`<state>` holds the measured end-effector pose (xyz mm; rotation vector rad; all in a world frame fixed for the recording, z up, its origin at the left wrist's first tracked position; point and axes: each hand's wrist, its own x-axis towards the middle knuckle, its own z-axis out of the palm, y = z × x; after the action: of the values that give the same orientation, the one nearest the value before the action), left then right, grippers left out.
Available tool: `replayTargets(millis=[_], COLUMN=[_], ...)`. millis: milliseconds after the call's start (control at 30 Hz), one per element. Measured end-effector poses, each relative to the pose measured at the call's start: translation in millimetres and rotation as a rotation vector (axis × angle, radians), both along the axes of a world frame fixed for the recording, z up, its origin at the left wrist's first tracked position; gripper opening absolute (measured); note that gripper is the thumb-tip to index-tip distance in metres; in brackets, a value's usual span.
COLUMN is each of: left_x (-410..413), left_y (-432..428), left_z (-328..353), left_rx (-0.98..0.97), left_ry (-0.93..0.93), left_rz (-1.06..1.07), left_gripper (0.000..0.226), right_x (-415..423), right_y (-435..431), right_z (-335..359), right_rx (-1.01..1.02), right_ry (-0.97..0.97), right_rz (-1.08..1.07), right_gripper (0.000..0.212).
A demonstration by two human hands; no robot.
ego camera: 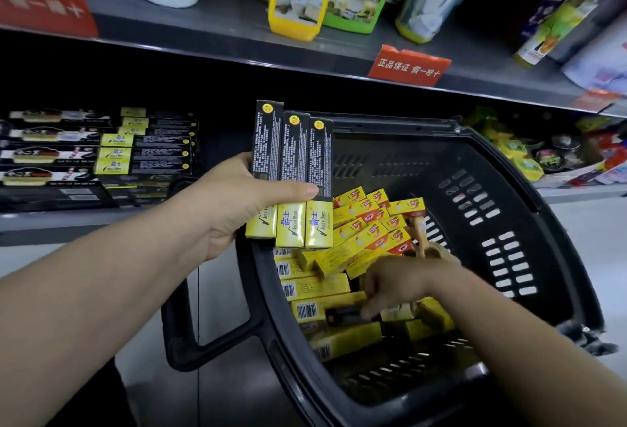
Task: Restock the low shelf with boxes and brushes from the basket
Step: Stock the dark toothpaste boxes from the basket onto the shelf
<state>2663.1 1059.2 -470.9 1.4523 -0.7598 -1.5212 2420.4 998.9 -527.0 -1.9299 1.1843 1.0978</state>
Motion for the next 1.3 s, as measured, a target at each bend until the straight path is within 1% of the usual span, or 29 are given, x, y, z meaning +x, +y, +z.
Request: replayTargets(millis=[67,100,167,200,233,267,333,433,533,600,700,733,767,833,867,900,933,1000,1033,1067,1100,1167,1200,1300], left_x=[9.0,14.7,27.5,33.6,40.0,46.1,57.1,71.1,88.1,101.2,124.7,135.2,145.9,165.9,175.7,185.3,193.0,203.4,206.6,209.4,211.4,214.4,215.5,218.4], left_y=[-0.1,0.4,2.6,4.1,5.4,7.6,11.3,17.5,32.0,46.1,56.5,56.6,55.6,52.4,51.6,51.0,51.0,48.8,46.6,43.5,39.3,30.1,25.6,15.4], left_z=[0.3,0.4,1.3,2.2,2.2,2.8,4.3,6.5,2.5,-6.4,-20.8,-25.3,-28.8,-36.3,-42.4,-50.7,-59.1,-72.5,-77.4,-81.9,-85.3,-90.3,-91.9,-94.7], left_rx=[0.010,0.017,0.031,0.042,0.052,0.062,0.058,0.038,0.014,0.023,0.089,0.111,0.124,0.149,0.152,0.149,0.148,0.158,0.164,0.165,0.158,0.130,0.119,0.129], left_ry=[0.028,0.034,0.054,0.073,0.096,0.116,0.137,0.126,0.157,0.173,0.127,0.091,0.058,0.026,0.009,-0.013,-0.041,-0.106,-0.136,-0.161,-0.182,-0.216,-0.221,-0.219], left_rz=[0.033,0.042,0.045,0.046,0.051,0.062,0.082,0.092,0.150,0.200,0.296,0.336,0.370,0.444,0.474,0.490,0.502,0.547,0.570,0.588,0.599,0.611,0.611,0.621], left_gripper=[0.090,0.089,0.080,0.074,0.068,0.063,0.060,0.070,0.062,0.059,0.056,0.059,0.069,0.098,0.104,0.100,0.090,0.073,0.073,0.077,0.084,0.089,0.090,0.093], right_x=[2.1,5.6,22.0,33.7,48.1,64.0,96.7,137.9,166.4,180.1,201.9,210.8,220.1,239.8,249.9,259.8,268.5,284.5,291.5,298.3,303.9,314.9,320.5,337.0], right_y=[-14.8,-17.0,-15.1,-14.3,-13.6,-12.1,-9.6,-10.1,-13.9,-17.2,-21.9,-23.2,-24.5,-28.6,-30.9,-33.8,-36.9,-45.7,-50.7,-56.6,-63.5,-77.2,-84.7,-105.5], right_z=[40.5,59.3,85.5,91.3,94.3,95.7,95.6,93.2,91.2,86.5,78.3,75.2,71.9,63.6,58.8,53.2,47.8,36.0,30.6,25.3,20.2,10.0,4.3,-13.5], right_rx=[-0.106,-0.107,-0.040,0.026,0.095,0.135,0.122,0.123,0.133,0.138,0.129,0.137,0.144,0.152,0.153,0.145,0.128,0.089,0.071,0.054,0.040,0.006,-0.023,-0.117], right_ry=[-0.201,-0.340,-0.687,-0.858,-0.983,-1.052,-1.078,-1.086,-1.100,-1.065,-1.012,-1.001,-0.993,-0.982,-0.976,-0.968,-0.964,-0.976,-0.993,-1.010,-1.030,-1.047,-1.043,-0.960], right_rz=[-0.232,-0.371,-0.612,-0.705,-0.769,-0.792,-0.762,-0.762,-0.816,-0.803,-0.801,-0.811,-0.817,-0.835,-0.847,-0.854,-0.858,-0.890,-0.917,-0.951,-0.987,-1.043,-1.043,-0.964], right_gripper=[0.049,0.050,0.053,0.057,0.062,0.066,0.070,0.070,0.061,0.056,0.057,0.058,0.059,0.055,0.050,0.042,0.034,0.027,0.025,0.026,0.031,0.055,0.062,0.069])
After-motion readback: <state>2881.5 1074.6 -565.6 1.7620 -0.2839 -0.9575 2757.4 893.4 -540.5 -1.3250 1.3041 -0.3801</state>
